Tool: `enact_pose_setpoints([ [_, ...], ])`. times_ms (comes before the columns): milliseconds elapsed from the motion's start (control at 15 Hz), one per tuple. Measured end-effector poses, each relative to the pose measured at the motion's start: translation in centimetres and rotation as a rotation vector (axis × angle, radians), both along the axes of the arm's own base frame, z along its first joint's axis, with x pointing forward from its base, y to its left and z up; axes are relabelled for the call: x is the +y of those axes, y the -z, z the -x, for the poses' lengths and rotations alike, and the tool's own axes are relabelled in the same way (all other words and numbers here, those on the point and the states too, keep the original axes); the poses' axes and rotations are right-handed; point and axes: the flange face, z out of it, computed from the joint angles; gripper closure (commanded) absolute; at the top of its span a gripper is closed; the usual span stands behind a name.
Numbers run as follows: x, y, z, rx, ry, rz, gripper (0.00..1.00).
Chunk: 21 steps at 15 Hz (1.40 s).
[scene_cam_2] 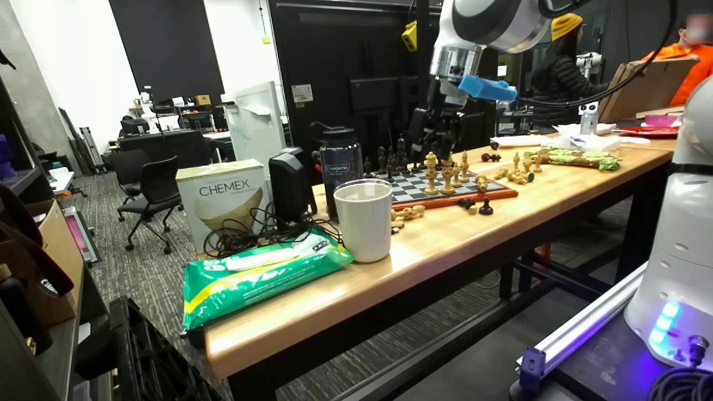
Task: Remove a chess piece from the chessboard
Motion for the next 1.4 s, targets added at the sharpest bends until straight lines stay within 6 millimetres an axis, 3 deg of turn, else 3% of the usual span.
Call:
enact_pose_setpoints([
  [333,-0.1,-1.4,-3.4,0.014,-0.033,0.065,0.0],
  [933,0.8,-2.5,-12.3,0.06,-0.099,0.133,0.0],
  [1400,-1.4,-2.7,-17.6,0.079,-0.092,0.207,0.0],
])
